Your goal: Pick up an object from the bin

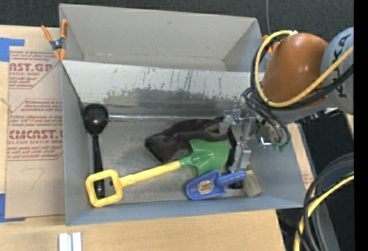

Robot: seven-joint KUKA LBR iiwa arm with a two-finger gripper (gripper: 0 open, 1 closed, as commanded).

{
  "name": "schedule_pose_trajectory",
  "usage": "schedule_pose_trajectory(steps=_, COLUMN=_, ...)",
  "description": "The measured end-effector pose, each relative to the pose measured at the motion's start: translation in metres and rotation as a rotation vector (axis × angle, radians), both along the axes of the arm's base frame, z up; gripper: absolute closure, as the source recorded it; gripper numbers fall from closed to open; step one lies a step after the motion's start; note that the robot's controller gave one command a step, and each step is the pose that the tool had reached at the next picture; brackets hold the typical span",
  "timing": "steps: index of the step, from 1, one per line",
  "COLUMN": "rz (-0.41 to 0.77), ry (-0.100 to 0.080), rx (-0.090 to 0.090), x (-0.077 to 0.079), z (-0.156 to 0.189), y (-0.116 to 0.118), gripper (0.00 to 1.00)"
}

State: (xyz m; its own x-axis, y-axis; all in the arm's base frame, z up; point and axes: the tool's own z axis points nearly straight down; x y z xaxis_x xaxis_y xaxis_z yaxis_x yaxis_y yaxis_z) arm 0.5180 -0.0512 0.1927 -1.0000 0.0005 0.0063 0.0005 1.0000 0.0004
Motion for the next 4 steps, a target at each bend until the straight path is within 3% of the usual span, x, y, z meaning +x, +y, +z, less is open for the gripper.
schedule_pose_trajectory(steps=1, rz=0.001, ry=-0.008, rx=-0.001, x=0.002, z=0.004, y=0.0, gripper=0.0)
schedule_pose_trajectory(steps=2, rz=-0.034, ry=-0.005, rx=-0.003, x=0.072, z=-0.124, y=0.064, gripper=0.0)
schedule_pose_trajectory(steps=3, rz=-0.165, ry=-0.022, rx=-0.014, x=0.069, z=-0.119, y=0.078, gripper=0.0)
schedule_pose_trajectory(steps=4, rz=-0.053, ry=-0.019, rx=-0.005, x=0.073, z=-0.118, y=0.065, gripper=0.0)
